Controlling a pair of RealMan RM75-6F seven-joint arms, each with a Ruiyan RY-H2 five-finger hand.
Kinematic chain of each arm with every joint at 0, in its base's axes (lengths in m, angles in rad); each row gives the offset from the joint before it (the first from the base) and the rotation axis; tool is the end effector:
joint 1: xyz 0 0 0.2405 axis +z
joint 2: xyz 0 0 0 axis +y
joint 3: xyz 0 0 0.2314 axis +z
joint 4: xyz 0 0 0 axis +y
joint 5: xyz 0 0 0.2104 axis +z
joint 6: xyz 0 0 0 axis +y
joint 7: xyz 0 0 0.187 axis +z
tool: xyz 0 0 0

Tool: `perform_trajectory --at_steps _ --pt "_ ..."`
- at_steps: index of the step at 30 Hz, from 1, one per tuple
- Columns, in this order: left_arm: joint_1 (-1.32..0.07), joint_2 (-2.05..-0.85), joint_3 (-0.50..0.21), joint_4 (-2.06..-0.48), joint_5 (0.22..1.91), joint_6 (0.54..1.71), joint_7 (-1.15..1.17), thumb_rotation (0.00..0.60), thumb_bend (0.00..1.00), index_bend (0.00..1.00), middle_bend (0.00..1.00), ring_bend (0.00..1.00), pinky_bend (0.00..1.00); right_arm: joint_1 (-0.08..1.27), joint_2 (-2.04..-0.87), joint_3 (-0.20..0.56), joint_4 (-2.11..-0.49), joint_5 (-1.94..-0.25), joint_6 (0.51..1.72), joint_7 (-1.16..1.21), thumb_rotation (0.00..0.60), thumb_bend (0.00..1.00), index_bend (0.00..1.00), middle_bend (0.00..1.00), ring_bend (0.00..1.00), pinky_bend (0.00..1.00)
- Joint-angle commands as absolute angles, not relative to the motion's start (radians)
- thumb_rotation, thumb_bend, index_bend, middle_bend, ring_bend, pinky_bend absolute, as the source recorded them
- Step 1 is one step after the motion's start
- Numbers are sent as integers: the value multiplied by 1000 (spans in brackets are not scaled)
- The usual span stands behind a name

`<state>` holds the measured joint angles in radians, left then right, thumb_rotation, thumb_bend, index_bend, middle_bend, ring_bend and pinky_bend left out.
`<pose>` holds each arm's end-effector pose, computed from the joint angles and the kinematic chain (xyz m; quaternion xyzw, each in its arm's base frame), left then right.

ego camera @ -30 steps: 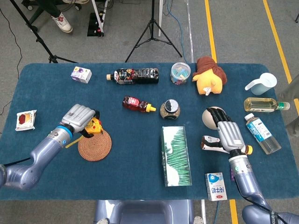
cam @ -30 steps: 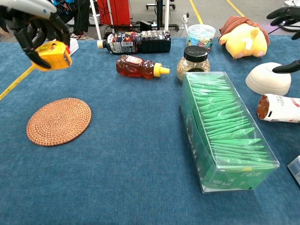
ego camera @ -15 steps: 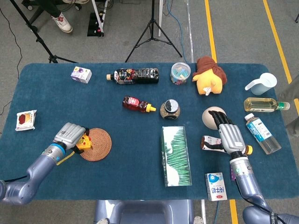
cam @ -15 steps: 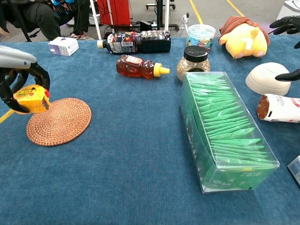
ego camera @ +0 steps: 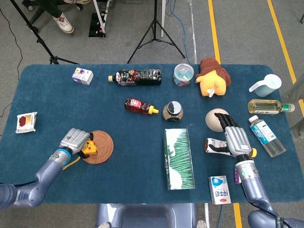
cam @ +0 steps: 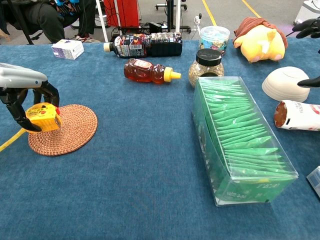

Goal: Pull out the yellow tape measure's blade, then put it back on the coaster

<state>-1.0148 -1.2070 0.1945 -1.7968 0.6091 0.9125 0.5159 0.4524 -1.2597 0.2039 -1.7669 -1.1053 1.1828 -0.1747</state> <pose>-0.1889 0.3354 0.0086 -0.7929 -0.4050 -0.1329 0.4354 -0.1943 -0.3284 0.0765 0.5961 -0.4739 0.4199 0.4938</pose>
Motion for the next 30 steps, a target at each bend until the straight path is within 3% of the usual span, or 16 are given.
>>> perform_trajectory --at_steps 1,7,11,19,30 --pt "-1010 -1214 188 -1790 603 906 523 561 264 406 292 193 383 452 -1258 204 -1767 -1105 1182 -174 551 196 64 101 60 161" --pt "-992 -1218 168 -1782 613 923 527 563 213 201 85 14 272 448 -1251 205 -1768 -1106 1185 -171 552 196 63 101 60 161" --pt "-971 -1210 153 -1784 645 944 513 559 206 123 29 0 232 447 -1250 206 -1768 -1109 1187 -172 550 197 64 101 60 161" --pt "-897 -1187 122 -1795 740 1031 453 563 204 107 18 0 226 447 -1255 207 -1757 -1113 1188 -173 547 196 64 101 60 161" --pt "-651 -1137 85 -1808 994 1400 276 566 204 130 18 0 237 418 -1259 196 -1708 -1148 1265 -220 551 198 81 126 86 169"
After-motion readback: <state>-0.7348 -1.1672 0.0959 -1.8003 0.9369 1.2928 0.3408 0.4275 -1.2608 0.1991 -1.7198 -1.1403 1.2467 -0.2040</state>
